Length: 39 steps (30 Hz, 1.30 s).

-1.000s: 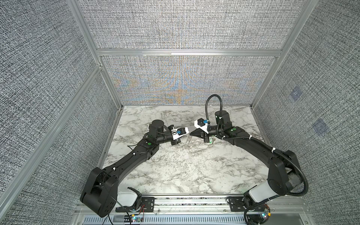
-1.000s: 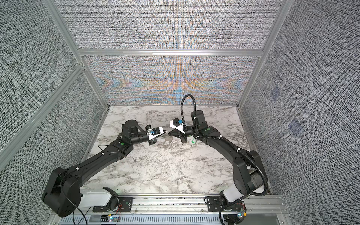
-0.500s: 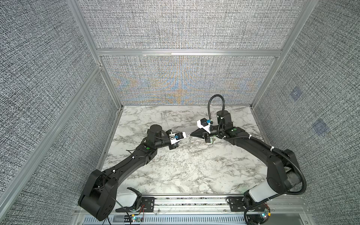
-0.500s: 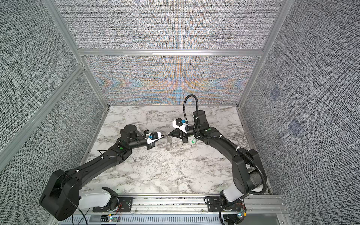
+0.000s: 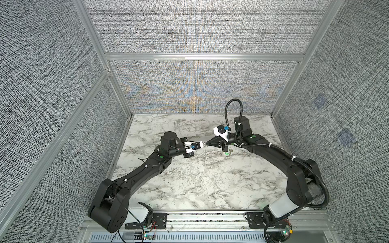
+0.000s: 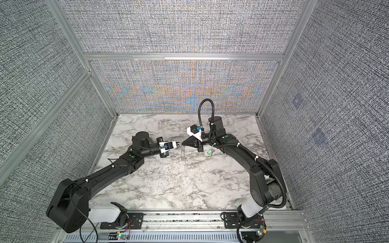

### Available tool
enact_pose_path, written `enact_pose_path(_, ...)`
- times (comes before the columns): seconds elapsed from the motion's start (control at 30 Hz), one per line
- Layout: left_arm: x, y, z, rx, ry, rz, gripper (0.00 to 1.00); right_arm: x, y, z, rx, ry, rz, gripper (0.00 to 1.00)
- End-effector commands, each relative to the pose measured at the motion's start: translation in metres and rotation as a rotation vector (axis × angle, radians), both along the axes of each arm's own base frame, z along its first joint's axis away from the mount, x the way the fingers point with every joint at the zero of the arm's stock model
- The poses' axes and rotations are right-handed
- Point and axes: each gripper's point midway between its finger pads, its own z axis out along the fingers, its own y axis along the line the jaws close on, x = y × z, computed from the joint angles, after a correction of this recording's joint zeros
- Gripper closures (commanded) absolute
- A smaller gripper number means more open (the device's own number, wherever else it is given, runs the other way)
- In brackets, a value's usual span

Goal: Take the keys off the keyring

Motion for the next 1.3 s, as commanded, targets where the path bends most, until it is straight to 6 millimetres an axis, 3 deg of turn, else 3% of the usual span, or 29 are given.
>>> enact_pose_path(0.0,0.015,0.010,-0.006,0.036,-0.003,0.078,1.00,-0.016,-0.002,0.002,0.010,0.020,0.078,1.00)
enact_pose_path(0.4,0.021,0.013,0.014,0.033,-0.064,0.073,1.00,-0.024,-0.008,-0.020,-0.120,0.022,0.122,1.00)
enact_pose_path(1.27,0.008,-0.003,0.043,-0.054,-0.036,-0.032,1.00,-0.010,-0.001,-0.052,-0.305,-0.099,0.074,1.00)
